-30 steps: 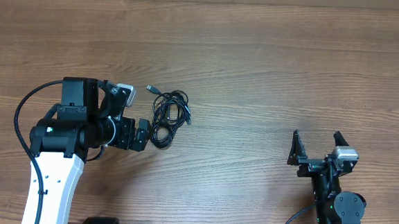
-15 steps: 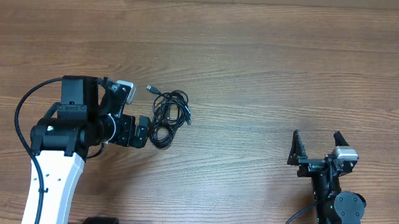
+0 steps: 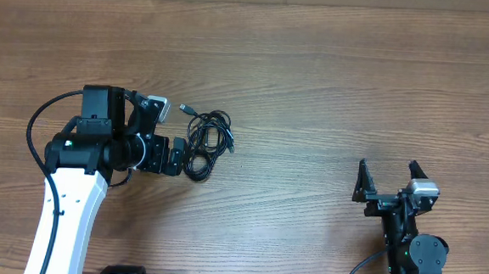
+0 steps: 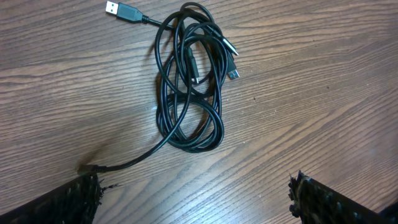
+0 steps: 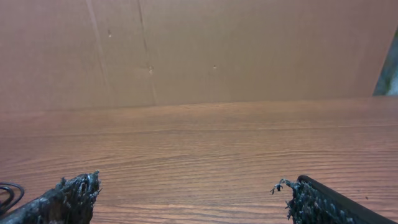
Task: Untangle cables
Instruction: 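Move the left gripper forward over the black cable bundle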
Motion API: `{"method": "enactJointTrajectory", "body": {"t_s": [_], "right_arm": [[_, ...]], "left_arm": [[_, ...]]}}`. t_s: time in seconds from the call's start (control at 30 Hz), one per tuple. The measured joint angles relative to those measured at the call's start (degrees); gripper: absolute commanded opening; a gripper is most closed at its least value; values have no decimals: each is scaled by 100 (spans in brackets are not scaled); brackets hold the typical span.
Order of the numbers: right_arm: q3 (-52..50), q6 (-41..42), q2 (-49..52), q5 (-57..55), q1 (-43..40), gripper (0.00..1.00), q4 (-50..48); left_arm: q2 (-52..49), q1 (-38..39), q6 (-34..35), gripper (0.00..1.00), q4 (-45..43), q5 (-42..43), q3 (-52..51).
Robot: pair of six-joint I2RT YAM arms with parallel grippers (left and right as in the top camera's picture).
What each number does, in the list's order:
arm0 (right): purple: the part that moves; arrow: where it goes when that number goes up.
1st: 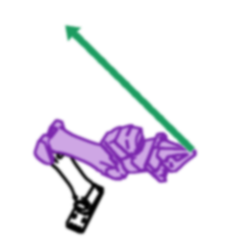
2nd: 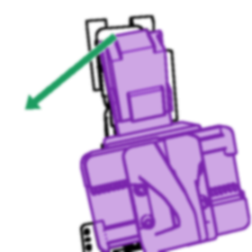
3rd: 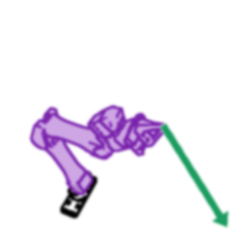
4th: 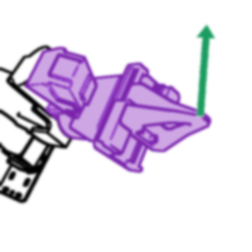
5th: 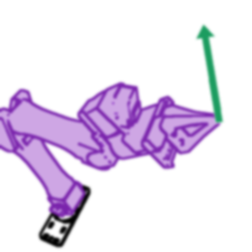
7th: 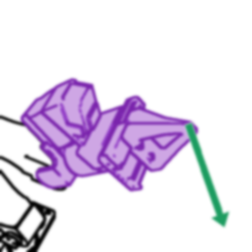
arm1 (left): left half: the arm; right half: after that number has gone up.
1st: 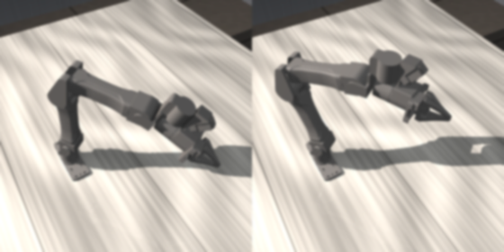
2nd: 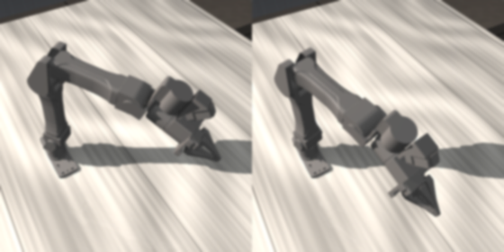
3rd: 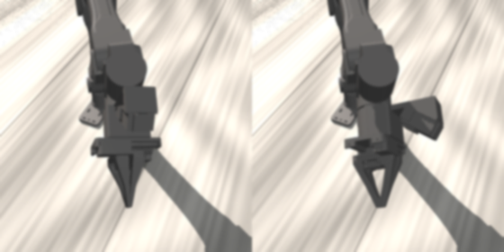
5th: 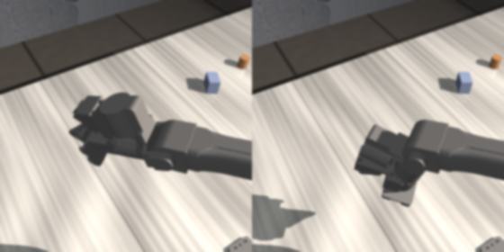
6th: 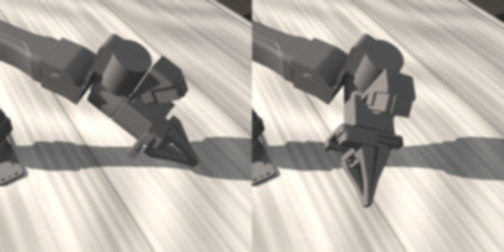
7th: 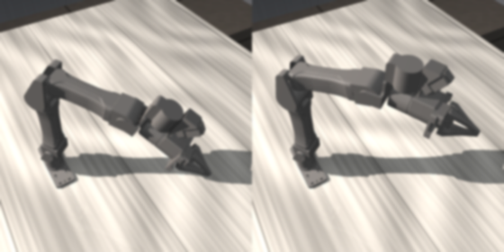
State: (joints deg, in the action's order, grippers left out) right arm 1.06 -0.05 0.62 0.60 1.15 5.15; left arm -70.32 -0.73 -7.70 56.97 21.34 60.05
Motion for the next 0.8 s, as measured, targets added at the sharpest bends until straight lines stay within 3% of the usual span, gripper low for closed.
{"method": "enactJointTrajectory", "body": {"t_s": [0.8], "right_arm": [[0,0,0,0,0,100,0]], "left_arm": [[0,0,0,100,-216,13,0]]}}
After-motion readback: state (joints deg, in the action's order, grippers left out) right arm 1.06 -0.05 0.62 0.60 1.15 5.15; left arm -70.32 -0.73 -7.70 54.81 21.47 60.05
